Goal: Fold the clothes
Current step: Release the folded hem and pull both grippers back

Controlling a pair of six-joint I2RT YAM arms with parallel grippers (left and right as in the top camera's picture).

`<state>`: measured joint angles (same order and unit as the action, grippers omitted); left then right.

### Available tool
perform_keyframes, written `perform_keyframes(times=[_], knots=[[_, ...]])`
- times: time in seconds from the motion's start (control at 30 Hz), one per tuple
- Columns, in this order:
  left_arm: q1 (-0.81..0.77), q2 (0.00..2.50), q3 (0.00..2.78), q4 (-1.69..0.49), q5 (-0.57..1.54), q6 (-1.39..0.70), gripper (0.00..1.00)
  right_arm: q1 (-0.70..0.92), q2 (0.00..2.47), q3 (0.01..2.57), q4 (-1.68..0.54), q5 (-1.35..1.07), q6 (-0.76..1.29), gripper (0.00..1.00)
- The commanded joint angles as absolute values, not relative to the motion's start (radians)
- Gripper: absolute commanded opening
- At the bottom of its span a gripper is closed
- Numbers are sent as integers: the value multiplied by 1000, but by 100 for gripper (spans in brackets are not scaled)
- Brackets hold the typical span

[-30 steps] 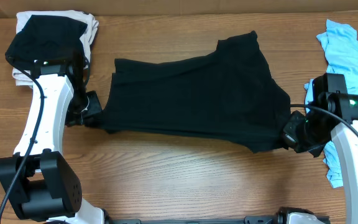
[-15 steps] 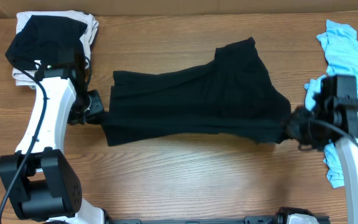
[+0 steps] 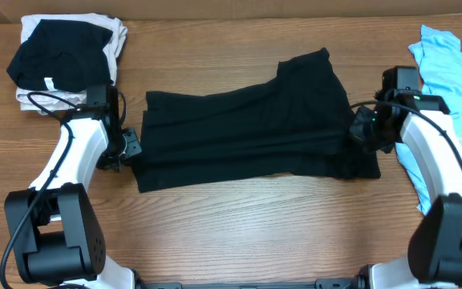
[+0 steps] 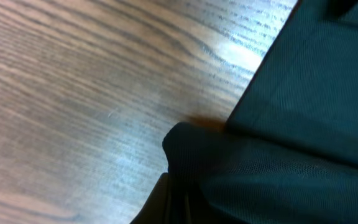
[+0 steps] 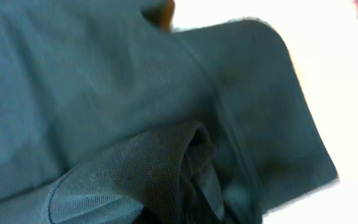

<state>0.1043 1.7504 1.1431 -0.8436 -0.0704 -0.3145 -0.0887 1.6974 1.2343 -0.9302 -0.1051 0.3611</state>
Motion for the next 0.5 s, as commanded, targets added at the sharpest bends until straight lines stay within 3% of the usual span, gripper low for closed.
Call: perform_keyframes(times=[0.0, 0.23, 0.3, 0.47], knots=[[117, 1739, 1113, -796, -108, -330, 4, -97, 1746, 1259, -865, -54, 343, 4], [117, 1739, 1086, -724, -96, -329, 7, -97, 1798, 1259, -809, -54, 342, 4], [117, 1740, 1083, -718, -92, -329, 18, -97, 1797, 1260, -809, -54, 339, 9], [117, 1740, 1083, -712, -85, -328, 63, -97, 1796, 1269, -822, -54, 339, 32]])
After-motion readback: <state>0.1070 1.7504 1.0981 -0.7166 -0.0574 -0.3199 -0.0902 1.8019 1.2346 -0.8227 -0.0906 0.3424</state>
